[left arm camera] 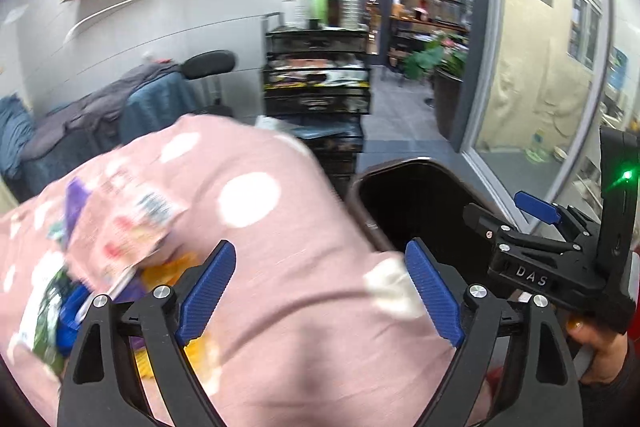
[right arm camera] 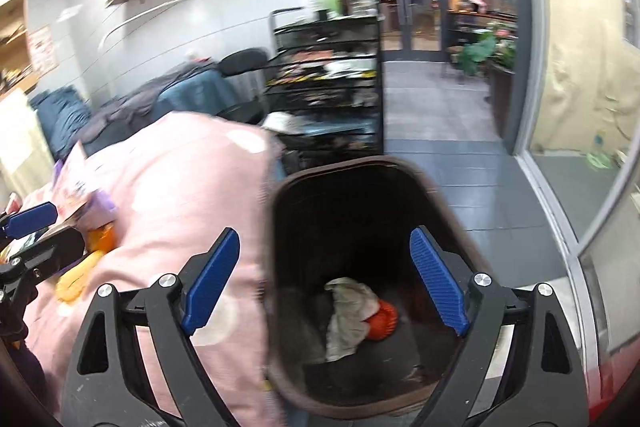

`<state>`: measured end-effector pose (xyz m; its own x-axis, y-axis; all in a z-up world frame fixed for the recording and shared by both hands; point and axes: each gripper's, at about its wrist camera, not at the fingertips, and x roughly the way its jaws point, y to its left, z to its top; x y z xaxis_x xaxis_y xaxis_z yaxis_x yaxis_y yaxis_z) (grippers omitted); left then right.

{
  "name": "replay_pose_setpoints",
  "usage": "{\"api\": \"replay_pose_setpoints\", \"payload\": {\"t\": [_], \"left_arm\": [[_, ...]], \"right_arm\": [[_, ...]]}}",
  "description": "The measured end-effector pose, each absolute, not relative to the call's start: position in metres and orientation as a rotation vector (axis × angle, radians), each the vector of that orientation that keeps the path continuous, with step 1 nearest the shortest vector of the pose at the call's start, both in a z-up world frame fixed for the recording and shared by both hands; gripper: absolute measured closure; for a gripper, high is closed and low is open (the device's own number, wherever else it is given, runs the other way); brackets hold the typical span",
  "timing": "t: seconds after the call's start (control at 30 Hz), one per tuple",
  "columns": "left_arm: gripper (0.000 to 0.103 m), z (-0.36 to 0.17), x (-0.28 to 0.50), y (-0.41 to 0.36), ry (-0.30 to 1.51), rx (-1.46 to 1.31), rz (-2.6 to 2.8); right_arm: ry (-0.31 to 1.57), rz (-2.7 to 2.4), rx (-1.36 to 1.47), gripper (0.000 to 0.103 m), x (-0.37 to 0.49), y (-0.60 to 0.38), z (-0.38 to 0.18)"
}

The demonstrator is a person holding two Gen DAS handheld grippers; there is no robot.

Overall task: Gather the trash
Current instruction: 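Grasp the pink snack wrapper with the right tool while the left tool grasps the milk carton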

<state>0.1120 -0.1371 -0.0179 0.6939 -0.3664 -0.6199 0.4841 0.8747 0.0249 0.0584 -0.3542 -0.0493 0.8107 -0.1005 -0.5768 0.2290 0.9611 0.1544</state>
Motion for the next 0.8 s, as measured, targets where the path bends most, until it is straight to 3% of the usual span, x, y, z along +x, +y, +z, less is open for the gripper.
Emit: {"api": "replay_pose_setpoints", "payload": {"t": [0.67, 0.8], "left_arm": [[0.015, -0.022, 0.121, 0.049, 0.701, 0.048, -0.113], [0.015, -0.02, 0.125, 0.086, 0.706, 0.012, -0.04]], "right_arm": [[0.671, 0.414, 0.16, 0.017, 0.138, -0.208, -0.031], [0.7, 0.474, 0.167, 0.025, 0.163, -0.194, -0.033]]}}
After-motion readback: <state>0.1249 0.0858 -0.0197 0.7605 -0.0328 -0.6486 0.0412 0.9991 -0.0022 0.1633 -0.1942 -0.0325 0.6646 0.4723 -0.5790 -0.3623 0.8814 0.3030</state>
